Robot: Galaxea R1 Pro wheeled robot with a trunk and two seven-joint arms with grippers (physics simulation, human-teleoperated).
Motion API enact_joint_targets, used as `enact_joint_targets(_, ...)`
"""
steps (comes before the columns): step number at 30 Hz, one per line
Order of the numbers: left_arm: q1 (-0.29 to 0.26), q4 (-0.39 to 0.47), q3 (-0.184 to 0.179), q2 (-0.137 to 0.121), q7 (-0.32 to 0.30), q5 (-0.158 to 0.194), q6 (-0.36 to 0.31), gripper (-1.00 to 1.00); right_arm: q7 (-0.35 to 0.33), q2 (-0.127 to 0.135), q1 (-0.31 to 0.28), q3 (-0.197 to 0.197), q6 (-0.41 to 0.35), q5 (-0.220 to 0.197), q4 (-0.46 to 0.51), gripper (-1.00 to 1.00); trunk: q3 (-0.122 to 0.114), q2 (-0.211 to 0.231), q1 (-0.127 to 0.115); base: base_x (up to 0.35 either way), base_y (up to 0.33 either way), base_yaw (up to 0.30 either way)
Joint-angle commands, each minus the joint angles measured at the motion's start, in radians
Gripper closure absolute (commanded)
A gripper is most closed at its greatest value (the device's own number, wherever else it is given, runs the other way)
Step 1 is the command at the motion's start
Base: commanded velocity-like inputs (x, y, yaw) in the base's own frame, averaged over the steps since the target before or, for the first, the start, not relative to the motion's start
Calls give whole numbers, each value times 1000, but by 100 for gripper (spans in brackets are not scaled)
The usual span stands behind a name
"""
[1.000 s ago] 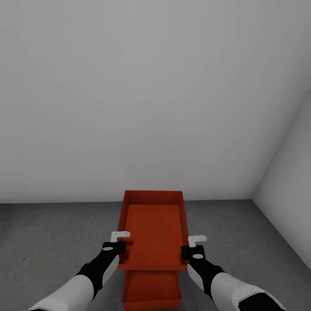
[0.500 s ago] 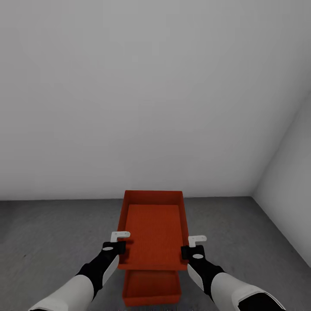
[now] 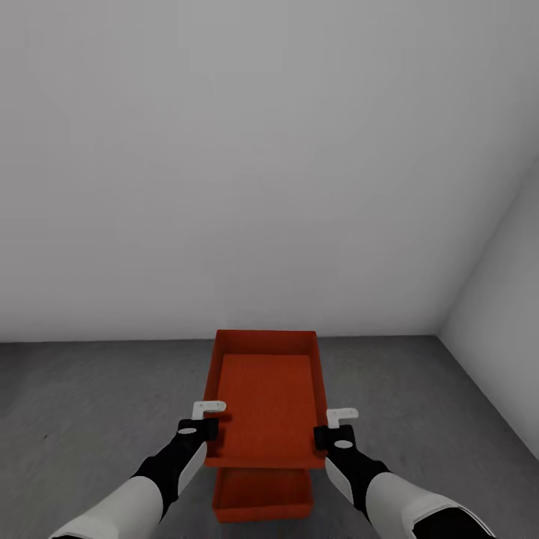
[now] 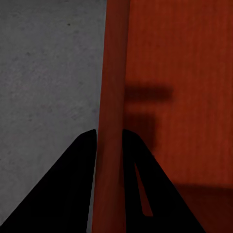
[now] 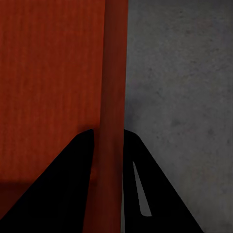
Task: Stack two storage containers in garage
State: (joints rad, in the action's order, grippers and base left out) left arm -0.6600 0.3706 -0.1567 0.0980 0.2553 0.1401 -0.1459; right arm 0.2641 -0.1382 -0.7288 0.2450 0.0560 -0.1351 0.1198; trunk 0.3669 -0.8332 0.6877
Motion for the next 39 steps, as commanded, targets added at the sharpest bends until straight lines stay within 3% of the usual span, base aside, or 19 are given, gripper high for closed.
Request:
enact_joint_targets(1, -1, 19, 23, 0, 24, 70, 26, 100, -5, -31, 0, -13, 3, -20, -2, 100, 3, -1, 0, -6, 0, 0)
enact_joint_targets(11, -1, 18, 25, 3, 24, 72, 19, 100, -5, -31, 0, -13, 4, -20, -2, 100, 19, -1, 0, -180, 79, 0)
enact_joint_targets(39, -1, 23, 23, 3, 24, 70, 24, 100, -5, -30, 0, -13, 4, -20, -2, 100, 64, -1, 0, -46, 3, 0)
